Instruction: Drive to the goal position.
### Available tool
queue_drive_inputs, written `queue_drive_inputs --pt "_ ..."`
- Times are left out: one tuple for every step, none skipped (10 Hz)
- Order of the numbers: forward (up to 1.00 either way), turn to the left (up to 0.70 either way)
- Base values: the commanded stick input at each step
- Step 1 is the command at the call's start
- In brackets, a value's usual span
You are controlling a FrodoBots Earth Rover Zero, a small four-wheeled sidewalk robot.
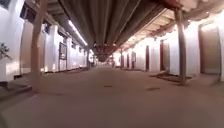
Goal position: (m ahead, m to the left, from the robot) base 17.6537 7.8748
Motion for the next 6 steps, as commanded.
queue_drive_inputs --pt "0.85 0.0" --pt "0.85 0.0" --pt "0.85 0.0" --pt "0.85 0.0" --pt "0.85 0.0" --pt "0.85 0.0"
